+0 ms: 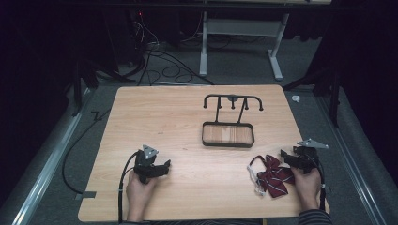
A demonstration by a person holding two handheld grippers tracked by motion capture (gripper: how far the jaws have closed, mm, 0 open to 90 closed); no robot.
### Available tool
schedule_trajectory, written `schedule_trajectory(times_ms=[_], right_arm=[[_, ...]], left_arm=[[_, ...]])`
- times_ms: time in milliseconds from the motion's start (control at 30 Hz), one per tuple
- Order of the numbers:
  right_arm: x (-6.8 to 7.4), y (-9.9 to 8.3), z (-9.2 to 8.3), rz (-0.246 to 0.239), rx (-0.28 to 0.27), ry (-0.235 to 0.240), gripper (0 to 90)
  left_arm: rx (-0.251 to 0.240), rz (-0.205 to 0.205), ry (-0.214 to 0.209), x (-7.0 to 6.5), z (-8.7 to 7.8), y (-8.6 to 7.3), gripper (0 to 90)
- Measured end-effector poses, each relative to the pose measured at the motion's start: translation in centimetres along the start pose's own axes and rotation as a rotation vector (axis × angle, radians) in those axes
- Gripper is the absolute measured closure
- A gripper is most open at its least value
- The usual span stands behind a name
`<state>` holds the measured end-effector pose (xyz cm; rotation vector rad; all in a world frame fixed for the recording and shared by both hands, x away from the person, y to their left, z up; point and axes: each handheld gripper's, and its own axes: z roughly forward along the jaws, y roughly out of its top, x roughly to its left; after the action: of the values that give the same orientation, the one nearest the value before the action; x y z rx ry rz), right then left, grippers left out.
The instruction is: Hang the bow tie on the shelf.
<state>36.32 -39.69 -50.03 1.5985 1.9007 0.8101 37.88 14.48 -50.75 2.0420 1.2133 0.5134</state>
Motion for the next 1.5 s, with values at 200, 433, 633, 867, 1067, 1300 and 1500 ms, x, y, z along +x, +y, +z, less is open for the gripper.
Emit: schedule_trajectory(times_ms=[200,433,633,867,1067,1300,1500], right_arm=[[0.0,0.01,0.0,-0.002,0.001,-0.001,40.6],[0.0,0.01,-0.01,-0.001,0.002,-0.001,40.6],[-0.03,0.01,0.02,-0.001,-0.001,0.001,40.9],[-0.06,0.0,0.0,-0.003,-0.002,0.005,41.6],[-0.11,-0.01,-0.04,0.01,-0.004,-0.004,45.2],[-0.29,-0.03,-0.14,0.018,-0.009,0.003,50.0],[-0.04,-0.04,-0.62,0.012,-0.033,0.017,53.9]], left_arm=[[0.0,0.0,0.0,0.0,0.0,0.0,20.8],[0.0,0.0,0.0,0.0,0.0,0.0,20.8],[0.0,0.0,0.0,0.0,0.0,0.0,20.8],[0.0,0.0,0.0,0.0,0.0,0.01,20.8],[0.0,0.0,0.0,0.0,0.0,0.01,20.9],[0.0,0.0,0.0,0.0,0.0,0.01,20.9],[0.0,0.0,0.0,0.0,0.0,0.01,20.8]])
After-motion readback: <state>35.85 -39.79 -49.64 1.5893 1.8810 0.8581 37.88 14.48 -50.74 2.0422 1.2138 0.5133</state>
